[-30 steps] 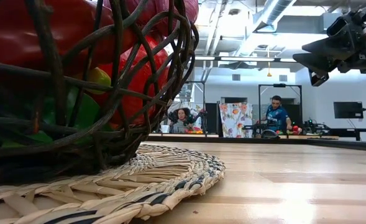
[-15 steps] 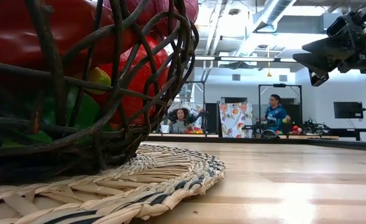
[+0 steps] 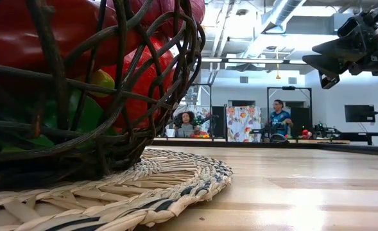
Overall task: Build produce basket
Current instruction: Return to Home Position
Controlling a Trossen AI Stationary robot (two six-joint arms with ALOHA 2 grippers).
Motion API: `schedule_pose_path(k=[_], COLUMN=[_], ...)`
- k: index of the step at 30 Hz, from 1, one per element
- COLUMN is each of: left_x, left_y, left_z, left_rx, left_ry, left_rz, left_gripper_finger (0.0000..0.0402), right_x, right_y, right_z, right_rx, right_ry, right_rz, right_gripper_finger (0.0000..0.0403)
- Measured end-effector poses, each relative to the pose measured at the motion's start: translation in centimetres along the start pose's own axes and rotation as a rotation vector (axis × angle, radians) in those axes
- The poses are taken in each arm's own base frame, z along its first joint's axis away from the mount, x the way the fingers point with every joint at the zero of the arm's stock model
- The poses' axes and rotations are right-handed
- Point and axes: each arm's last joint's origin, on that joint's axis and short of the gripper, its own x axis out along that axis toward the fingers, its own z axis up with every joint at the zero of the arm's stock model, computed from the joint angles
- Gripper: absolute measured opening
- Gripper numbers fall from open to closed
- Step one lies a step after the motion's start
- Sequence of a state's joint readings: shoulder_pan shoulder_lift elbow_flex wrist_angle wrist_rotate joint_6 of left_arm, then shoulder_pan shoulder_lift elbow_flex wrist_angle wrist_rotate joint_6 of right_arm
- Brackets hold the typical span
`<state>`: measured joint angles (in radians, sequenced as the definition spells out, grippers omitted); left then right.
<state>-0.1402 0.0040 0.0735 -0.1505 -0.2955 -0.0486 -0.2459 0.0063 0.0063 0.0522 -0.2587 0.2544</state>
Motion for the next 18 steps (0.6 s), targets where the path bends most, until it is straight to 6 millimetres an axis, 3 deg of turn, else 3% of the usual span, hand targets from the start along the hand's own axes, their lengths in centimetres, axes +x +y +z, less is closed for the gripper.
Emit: schedule_pose_path(k=[18], left_x=[0.0], left_y=[0.0], left_z=[-0.01], left_rx=[0.0], left_ry=[0.001], left_rz=[-0.001], left_gripper_finger=[0.0082], right_x=[0.0], right_y=[0.0], right_z=[0.0], right_rx=[0.0], right_ry=[0.0], right_rz=[0.0], right_gripper_finger=[0.0172])
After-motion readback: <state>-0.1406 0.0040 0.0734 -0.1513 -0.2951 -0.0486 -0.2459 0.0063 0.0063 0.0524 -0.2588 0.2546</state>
